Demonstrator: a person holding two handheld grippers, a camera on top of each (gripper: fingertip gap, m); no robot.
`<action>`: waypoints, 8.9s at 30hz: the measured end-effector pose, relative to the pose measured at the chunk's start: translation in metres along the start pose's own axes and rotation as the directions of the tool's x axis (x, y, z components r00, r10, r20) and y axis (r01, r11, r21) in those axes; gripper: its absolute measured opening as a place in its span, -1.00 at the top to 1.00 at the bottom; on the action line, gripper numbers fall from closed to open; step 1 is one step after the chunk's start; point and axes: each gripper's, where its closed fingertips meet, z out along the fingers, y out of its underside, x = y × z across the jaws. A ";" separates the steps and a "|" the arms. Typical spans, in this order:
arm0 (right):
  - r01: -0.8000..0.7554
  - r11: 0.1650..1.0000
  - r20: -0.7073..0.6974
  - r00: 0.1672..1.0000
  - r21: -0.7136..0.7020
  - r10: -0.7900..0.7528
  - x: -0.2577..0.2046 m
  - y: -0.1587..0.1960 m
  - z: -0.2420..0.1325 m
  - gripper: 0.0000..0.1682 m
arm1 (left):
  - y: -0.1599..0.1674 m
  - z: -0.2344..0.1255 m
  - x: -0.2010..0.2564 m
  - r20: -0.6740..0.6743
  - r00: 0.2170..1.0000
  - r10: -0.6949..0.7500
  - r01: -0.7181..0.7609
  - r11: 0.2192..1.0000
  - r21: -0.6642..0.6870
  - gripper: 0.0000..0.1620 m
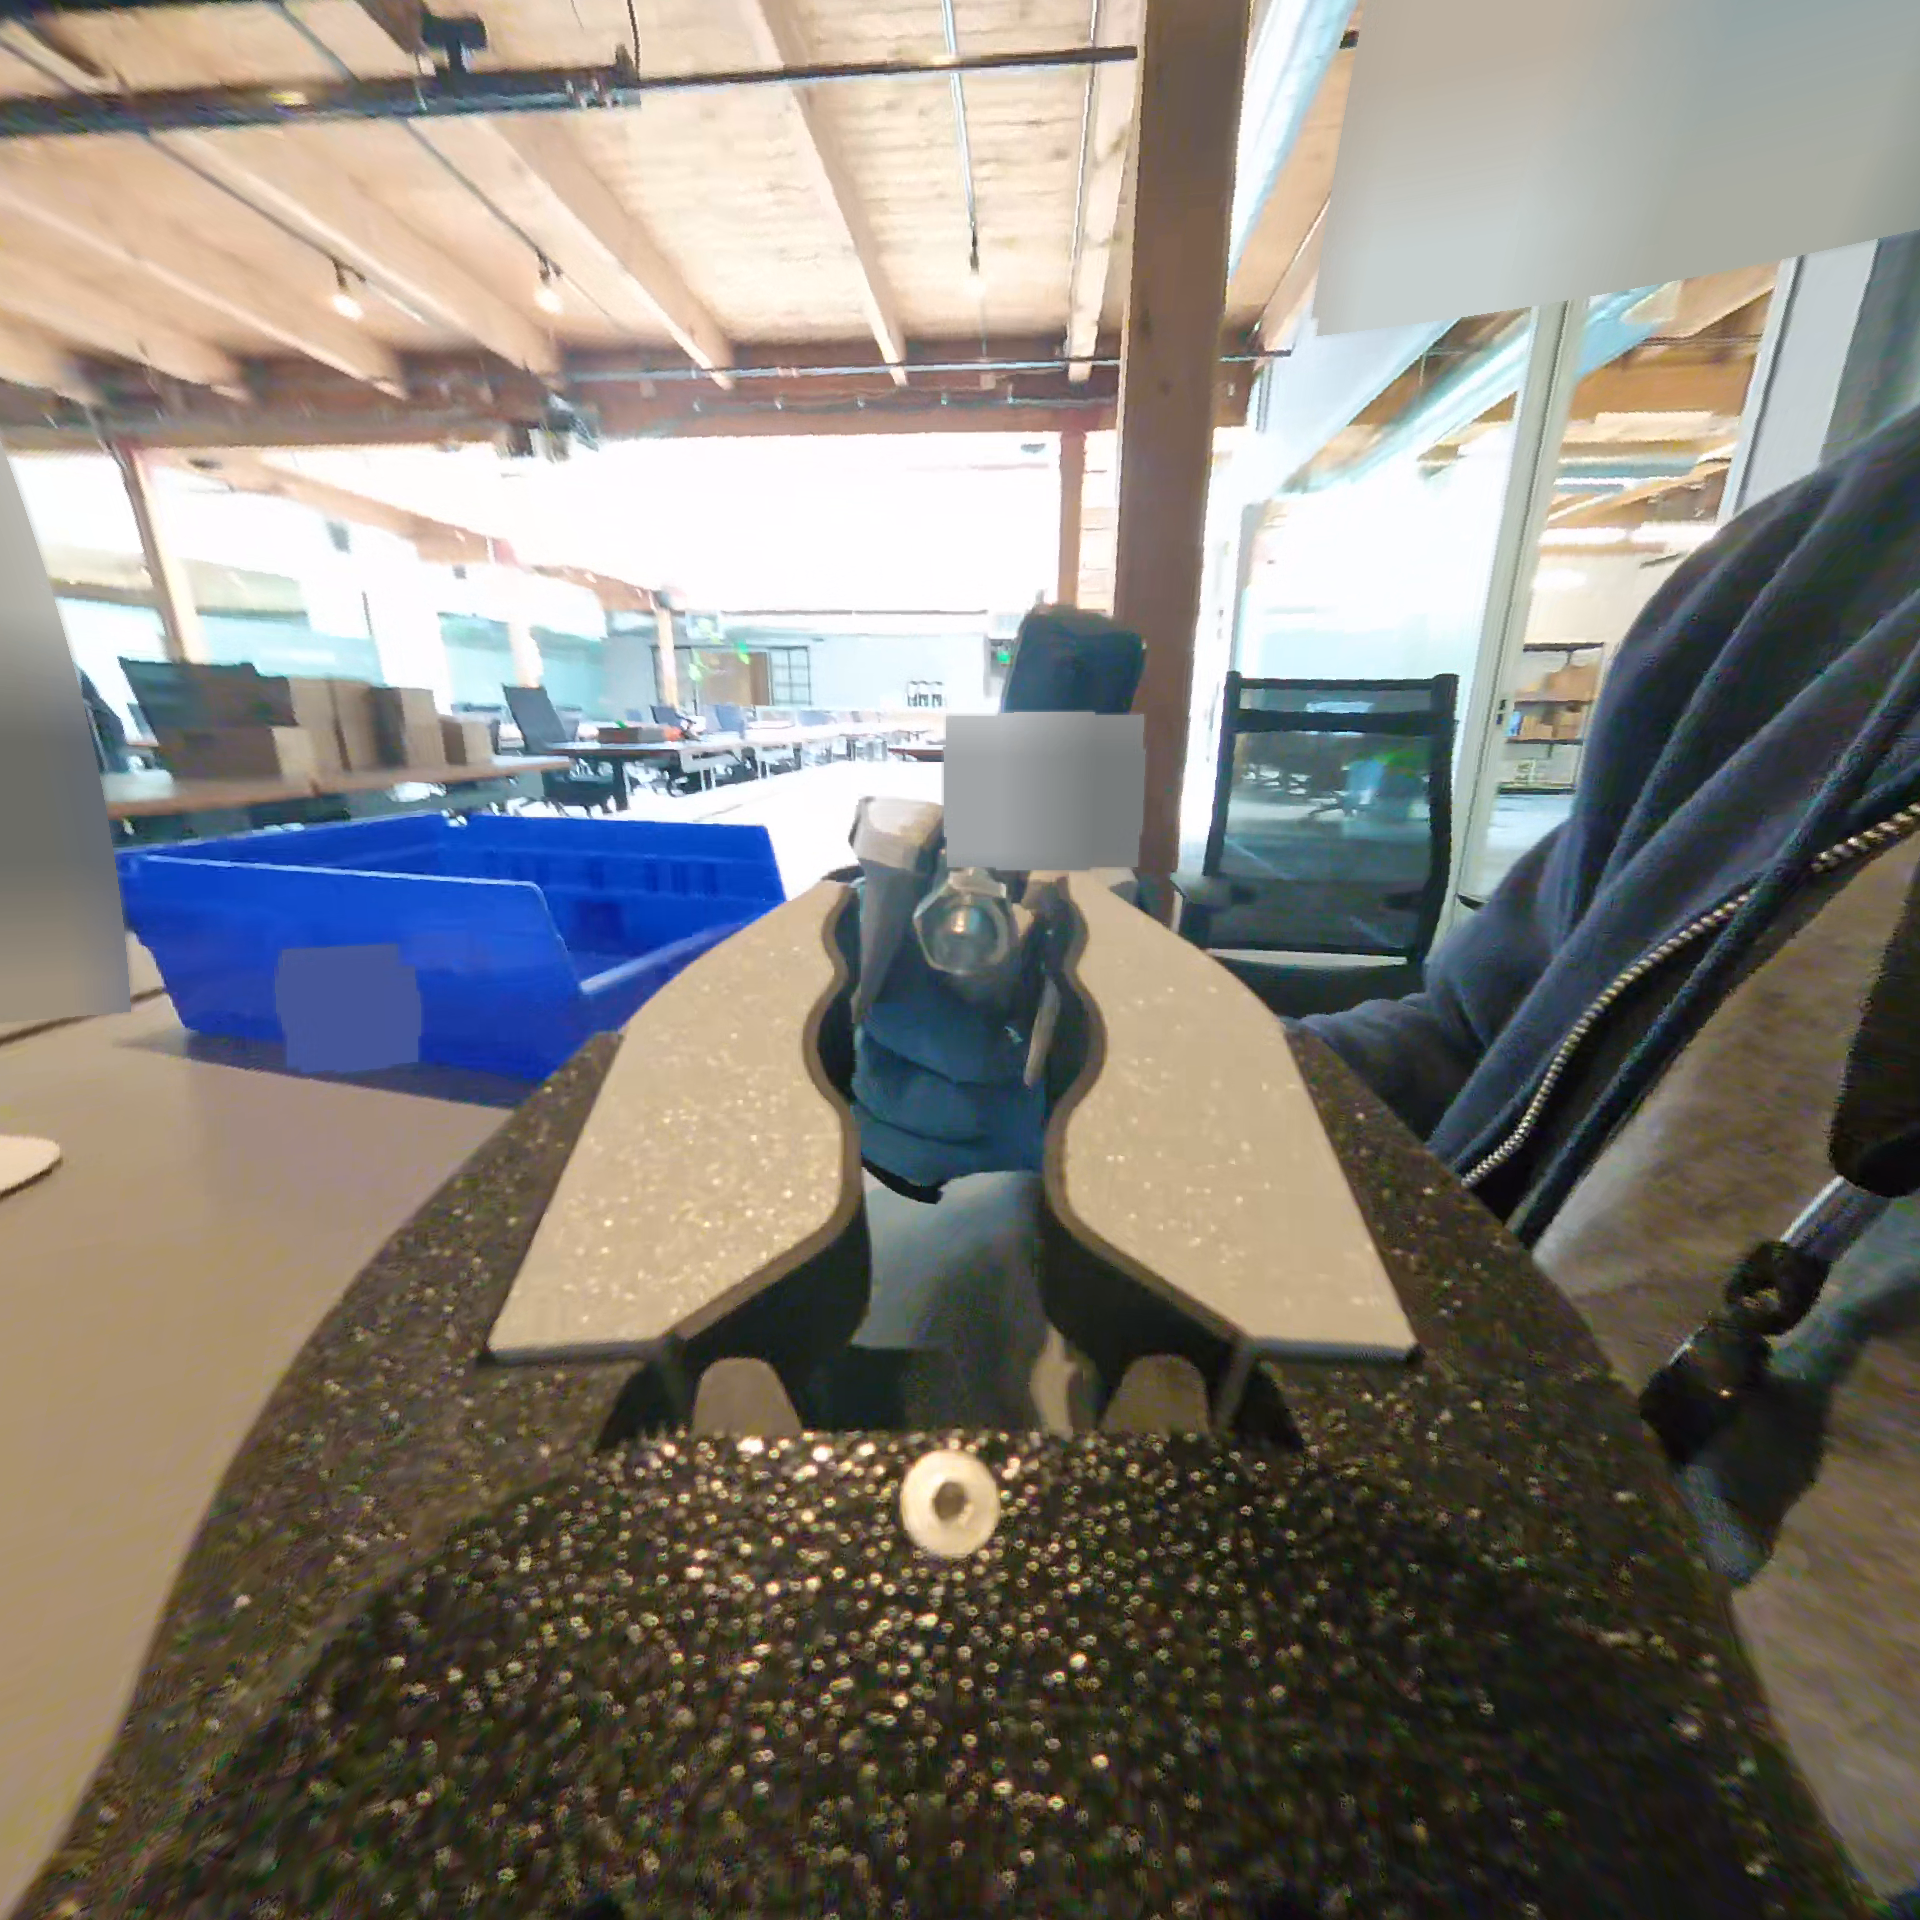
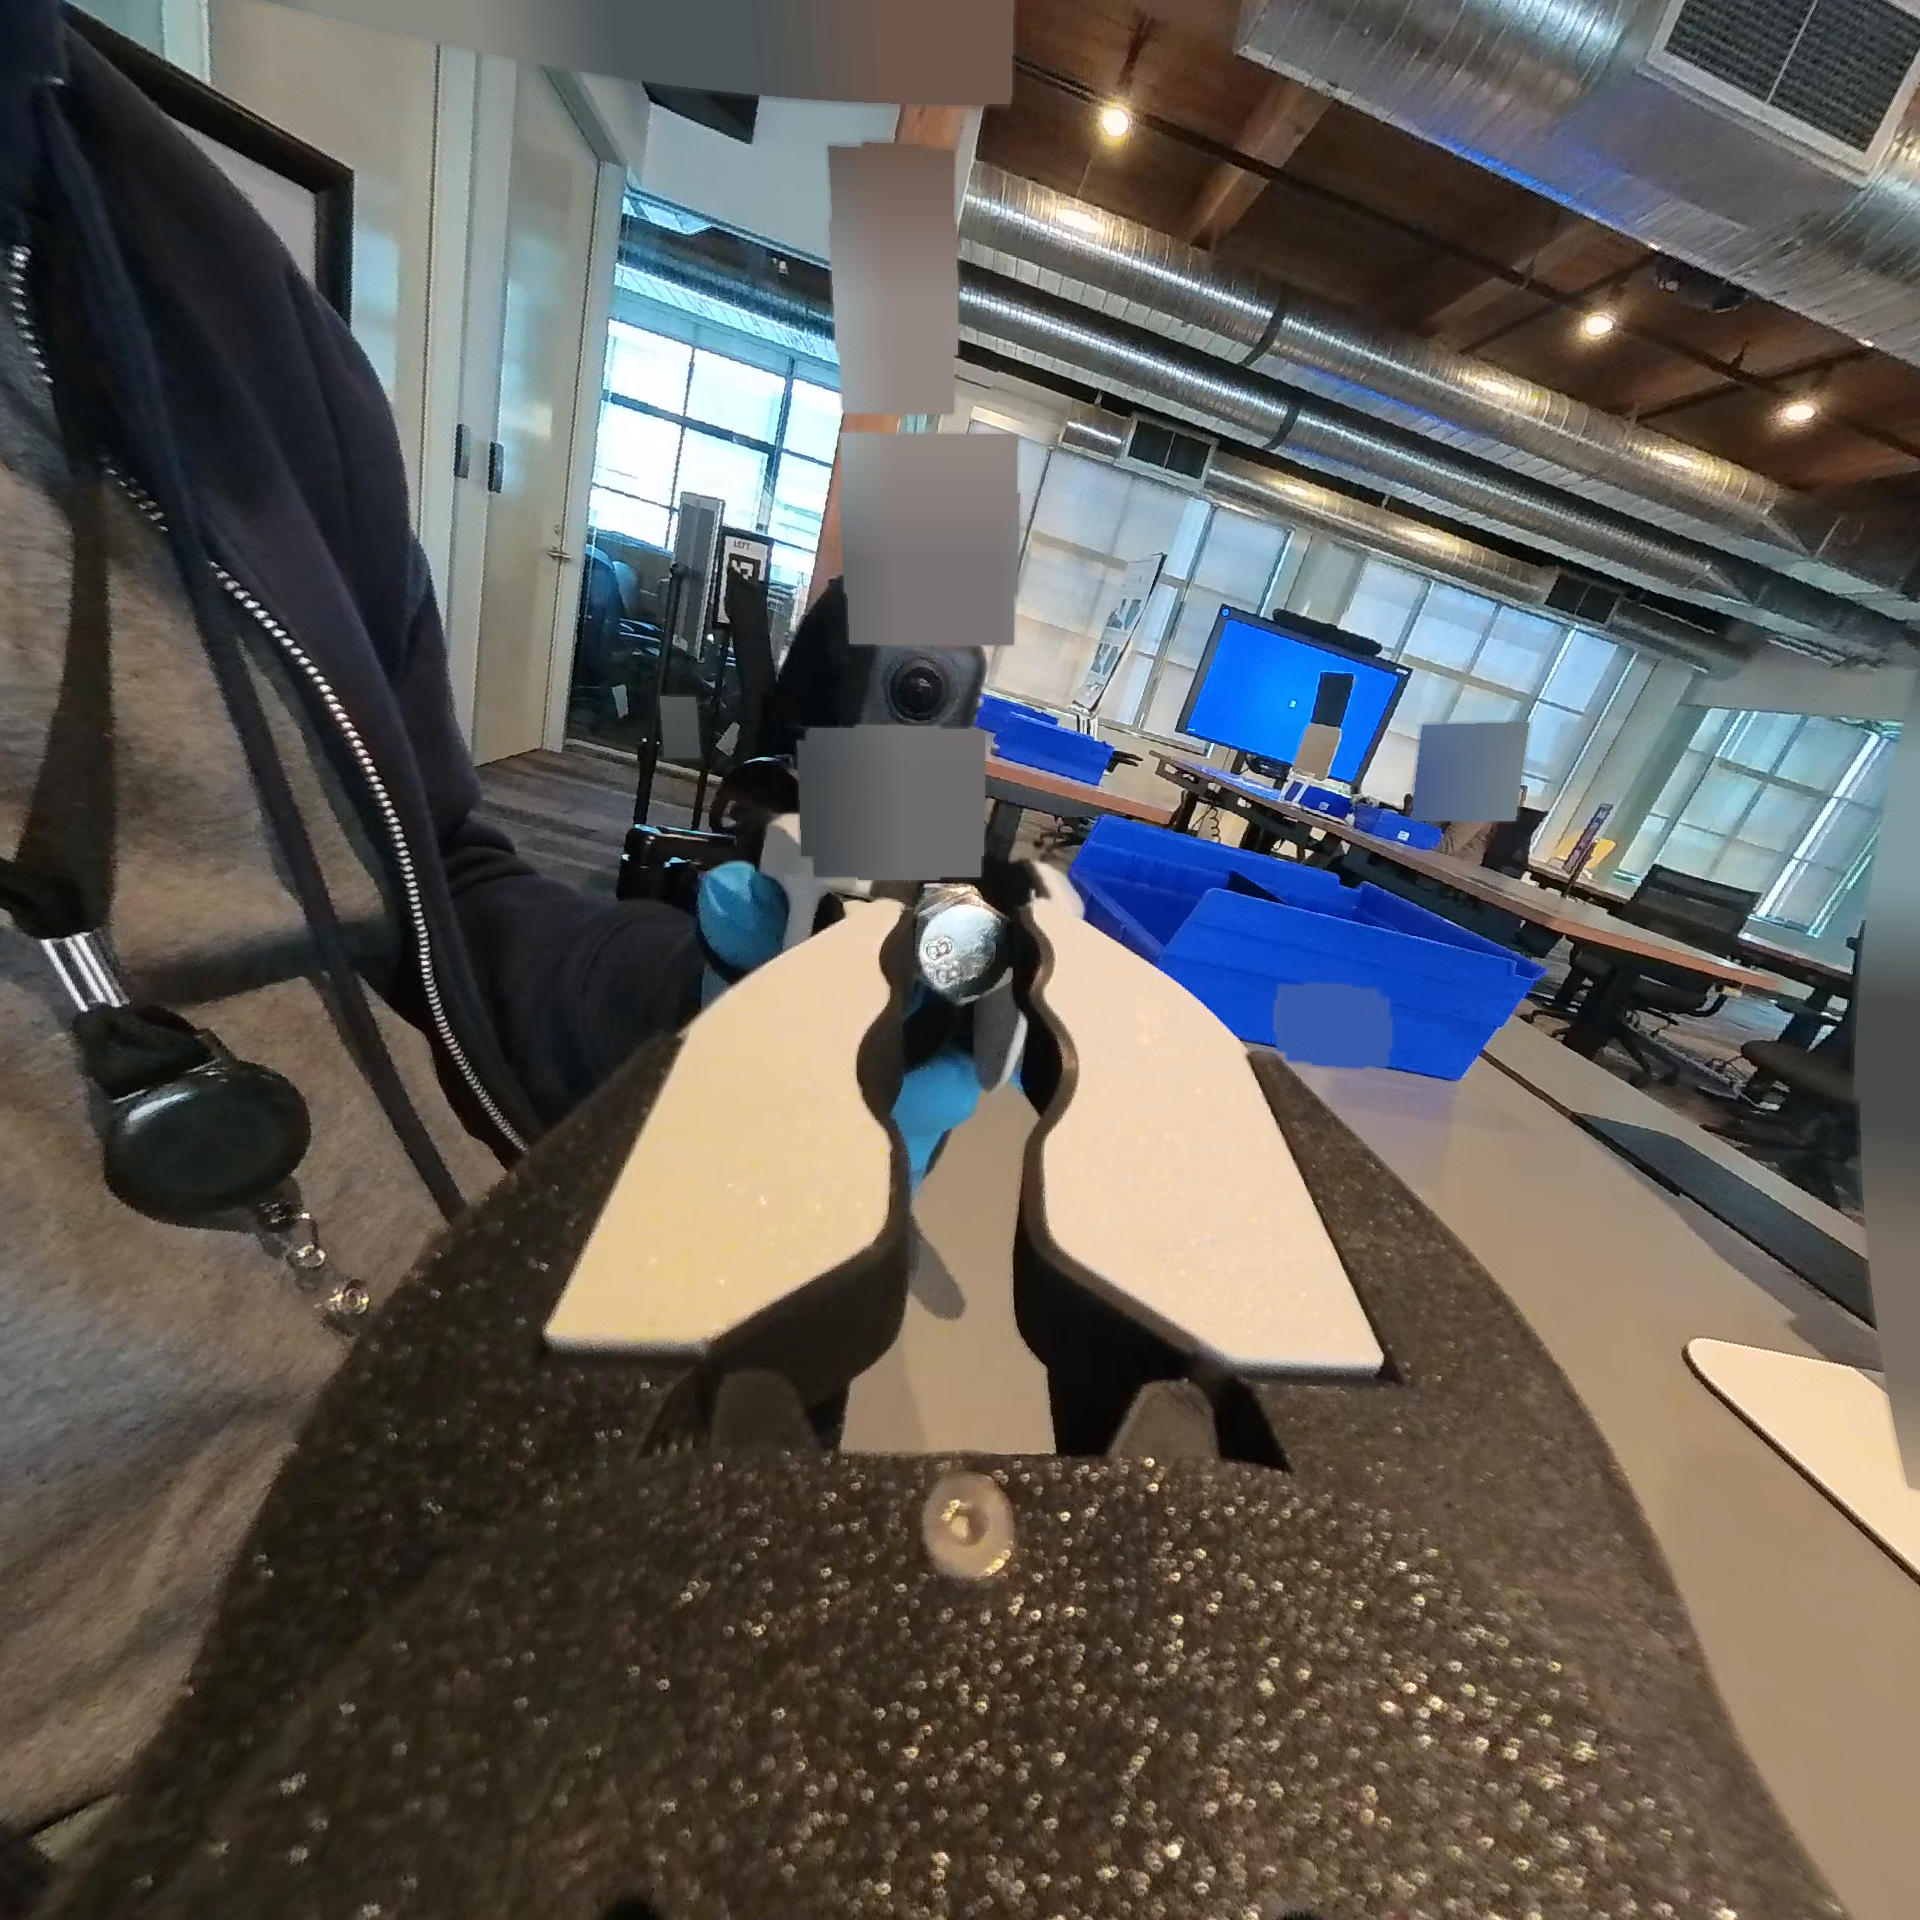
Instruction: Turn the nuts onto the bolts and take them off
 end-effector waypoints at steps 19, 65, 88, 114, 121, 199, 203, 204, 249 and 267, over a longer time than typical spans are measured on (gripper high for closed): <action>-0.014 1.000 0.005 1.000 0.027 0.014 0.000 -0.004 -0.002 0.79 | 0.009 0.001 0.006 0.111 0.720 0.685 -0.674 0.728 -0.123 0.57; 0.014 1.000 -0.017 1.000 0.012 -0.014 0.001 -0.003 -0.001 0.79 | 0.010 0.005 -0.003 -0.046 0.944 -0.328 0.326 0.945 -0.036 0.66; 0.002 0.999 -0.016 1.000 0.034 -0.001 0.002 -0.006 -0.003 0.79 | -0.004 -0.001 -0.006 -0.038 0.972 -0.231 0.233 0.971 0.050 0.54; -0.002 0.999 -0.013 1.000 0.034 0.002 0.002 -0.006 -0.003 0.79 | -0.015 -0.006 -0.010 0.014 0.995 -0.096 0.094 0.988 0.119 0.55; -0.004 0.999 -0.012 1.000 0.032 0.004 0.002 -0.006 -0.003 0.79 | 0.000 0.002 -0.003 -0.044 0.976 -0.215 0.217 0.975 0.040 0.53; -0.010 0.999 -0.010 1.000 0.048 0.011 0.002 -0.008 -0.003 0.79 | 0.004 0.008 0.001 0.147 0.857 0.493 -0.484 0.870 -0.094 0.44; -0.008 0.999 -0.012 1.000 0.046 0.008 0.002 -0.008 -0.003 0.79 | -0.008 0.004 -0.004 0.108 0.987 0.121 -0.127 0.991 0.052 0.38; -0.007 0.999 -0.012 1.000 0.046 0.008 0.002 -0.008 -0.003 0.79 | -0.007 0.004 -0.007 0.087 0.996 0.024 -0.029 0.998 0.060 0.42; -0.003 1.000 -0.010 1.000 0.024 0.004 0.001 -0.004 -0.001 0.79 | 0.005 0.007 0.001 0.056 0.996 0.064 -0.062 0.998 -0.026 0.78; -0.008 0.999 -0.022 1.000 0.041 0.009 0.003 -0.007 -0.003 0.79 | -0.002 0.001 -0.007 -0.058 0.940 -0.336 0.340 0.937 0.084 0.57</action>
